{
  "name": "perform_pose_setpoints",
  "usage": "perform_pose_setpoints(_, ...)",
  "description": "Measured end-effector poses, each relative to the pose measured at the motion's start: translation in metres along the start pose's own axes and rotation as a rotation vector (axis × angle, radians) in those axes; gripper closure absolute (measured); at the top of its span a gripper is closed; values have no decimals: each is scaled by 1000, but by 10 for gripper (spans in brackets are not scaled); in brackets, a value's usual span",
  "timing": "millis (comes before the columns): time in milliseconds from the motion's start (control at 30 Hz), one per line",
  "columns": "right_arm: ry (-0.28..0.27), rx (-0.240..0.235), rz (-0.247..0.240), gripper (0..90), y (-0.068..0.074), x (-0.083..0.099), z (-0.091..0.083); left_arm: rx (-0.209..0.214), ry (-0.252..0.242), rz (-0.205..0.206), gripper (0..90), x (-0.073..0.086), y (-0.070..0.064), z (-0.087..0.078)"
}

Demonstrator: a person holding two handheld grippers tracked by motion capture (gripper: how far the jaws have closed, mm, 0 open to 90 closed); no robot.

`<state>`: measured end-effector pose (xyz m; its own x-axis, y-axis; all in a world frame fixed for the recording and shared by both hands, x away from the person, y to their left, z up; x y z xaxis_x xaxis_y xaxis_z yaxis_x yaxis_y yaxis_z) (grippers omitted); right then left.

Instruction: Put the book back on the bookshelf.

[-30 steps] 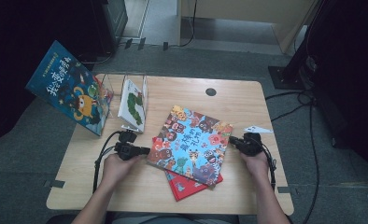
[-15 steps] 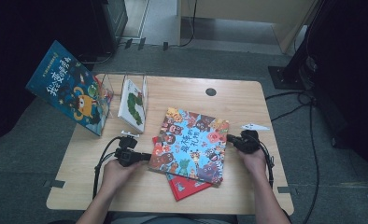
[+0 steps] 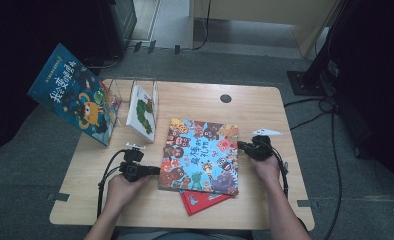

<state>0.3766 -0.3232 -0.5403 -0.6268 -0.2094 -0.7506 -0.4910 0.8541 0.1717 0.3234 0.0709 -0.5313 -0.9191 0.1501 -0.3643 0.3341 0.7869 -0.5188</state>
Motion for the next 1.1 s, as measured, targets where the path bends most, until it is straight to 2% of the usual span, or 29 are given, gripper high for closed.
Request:
perform_pose_setpoints(67,0,-2,-3,900,1,-1,1,11,-12,-17,788,-3,3,-2)
perform_pose_setpoints(233,0,-7,-10,900,1,-1,3,1,-37,-7,685,-10,4,-2)
perform_pose_setpoints(367,13,-6,-20,900,2,0,2,9,-56,-13,616,-16,7,-1)
perform_pose_setpoints(533,21,-13,-31,900,5,2,-2,-6,-68,11,584,-24,7,0)
perform_pose_setpoints(867,37,-20,-36,900,10,11,-11,-6,-57,23,449,-34,6,8)
perform_pose_setpoints(967,39,-28,-24,900,13,13,-12,9,-45,25,426,-36,5,10)
perform_pose_setpoints(1100,45,-26,-36,900,16,16,-12,29,-39,22,403,-39,5,12)
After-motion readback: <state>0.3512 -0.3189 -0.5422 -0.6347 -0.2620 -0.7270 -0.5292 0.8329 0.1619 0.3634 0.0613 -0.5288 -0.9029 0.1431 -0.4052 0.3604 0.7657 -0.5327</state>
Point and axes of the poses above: each handheld gripper's, and its own axes: z roughly forward along the jaws, x roughly out of its underside, y roughly to its left, the point moved 4 cm from there along z, roughly forward along the jaws, and after that the axes turned 6 degrees about -z, right-handed, at the moved point
